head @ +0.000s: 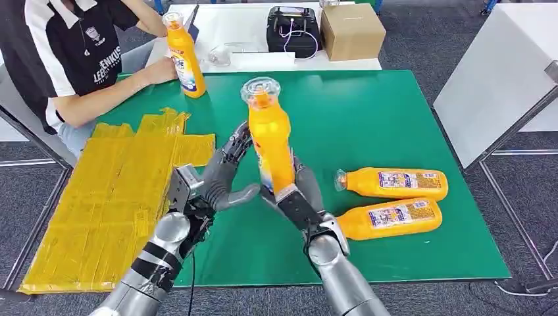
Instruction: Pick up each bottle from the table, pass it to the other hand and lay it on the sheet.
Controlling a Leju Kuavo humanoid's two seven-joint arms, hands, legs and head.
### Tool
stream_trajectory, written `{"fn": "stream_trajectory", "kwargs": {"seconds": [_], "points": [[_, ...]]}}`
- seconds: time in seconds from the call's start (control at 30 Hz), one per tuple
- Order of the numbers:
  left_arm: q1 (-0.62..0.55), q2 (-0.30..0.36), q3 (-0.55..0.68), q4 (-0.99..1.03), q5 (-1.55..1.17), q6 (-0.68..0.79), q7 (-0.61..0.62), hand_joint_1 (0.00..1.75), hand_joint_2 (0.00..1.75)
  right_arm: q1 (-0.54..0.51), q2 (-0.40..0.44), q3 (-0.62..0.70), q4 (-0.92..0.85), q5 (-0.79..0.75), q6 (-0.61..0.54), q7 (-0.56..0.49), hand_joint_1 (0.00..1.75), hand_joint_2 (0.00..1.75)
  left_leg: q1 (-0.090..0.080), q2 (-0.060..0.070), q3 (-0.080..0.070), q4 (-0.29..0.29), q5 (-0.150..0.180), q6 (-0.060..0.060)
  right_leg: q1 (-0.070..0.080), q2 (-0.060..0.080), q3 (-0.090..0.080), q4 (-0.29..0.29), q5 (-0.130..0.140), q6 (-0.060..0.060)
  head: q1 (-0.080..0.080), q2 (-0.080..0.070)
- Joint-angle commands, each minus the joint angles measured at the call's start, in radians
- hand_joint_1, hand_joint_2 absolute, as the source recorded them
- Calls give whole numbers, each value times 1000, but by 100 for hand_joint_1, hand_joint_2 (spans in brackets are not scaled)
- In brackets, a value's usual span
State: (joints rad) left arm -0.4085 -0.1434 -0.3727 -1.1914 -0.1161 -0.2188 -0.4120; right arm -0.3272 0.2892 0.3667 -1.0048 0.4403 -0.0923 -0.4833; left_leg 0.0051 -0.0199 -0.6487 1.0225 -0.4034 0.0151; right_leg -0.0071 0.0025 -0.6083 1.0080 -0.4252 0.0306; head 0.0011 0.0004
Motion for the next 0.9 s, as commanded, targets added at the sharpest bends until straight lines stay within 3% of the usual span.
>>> {"fn": "stream_trajectory", "kwargs": {"seconds": [0.03,0.17,0.4,0.43,0.83,0.87,0.9], "points": [[-90,-34,-61,125,-207,236,42,0,175,-9,2,186,96,55,-11,11,175,175,1,0,3,-1,-1,0,1,-1,4,-2,-1,0,1,0],[-114,-61,-17,191,-364,395,89,0,175,3,5,199,93,61,-10,15,175,175,2,-1,6,0,-2,0,3,-4,9,-3,-2,0,1,0],[-126,-81,51,233,-308,360,50,0,175,-4,9,220,116,75,-18,23,175,175,1,0,4,0,-2,-1,1,-1,6,-1,-1,-1,0,0],[-126,-85,67,232,-280,336,34,23,175,-7,12,222,129,75,-23,24,175,175,2,1,7,0,-2,-1,2,-1,9,-3,-2,-1,1,0],[-123,-87,76,226,-268,334,27,23,175,-8,14,221,135,73,-24,24,175,175,1,0,1,0,-1,0,1,-1,2,-1,-1,0,1,0],[-123,-87,76,226,-268,334,27,23,175,-8,14,221,135,73,-24,24,175,175,2,2,7,0,-3,-1,2,-1,9,-3,-2,-1,0,0],[-123,-87,76,226,-268,334,27,175,175,-8,14,221,135,73,-24,24,175,175,1,0,2,0,-1,0,1,-1,3,-1,-1,0,0,0]]}}
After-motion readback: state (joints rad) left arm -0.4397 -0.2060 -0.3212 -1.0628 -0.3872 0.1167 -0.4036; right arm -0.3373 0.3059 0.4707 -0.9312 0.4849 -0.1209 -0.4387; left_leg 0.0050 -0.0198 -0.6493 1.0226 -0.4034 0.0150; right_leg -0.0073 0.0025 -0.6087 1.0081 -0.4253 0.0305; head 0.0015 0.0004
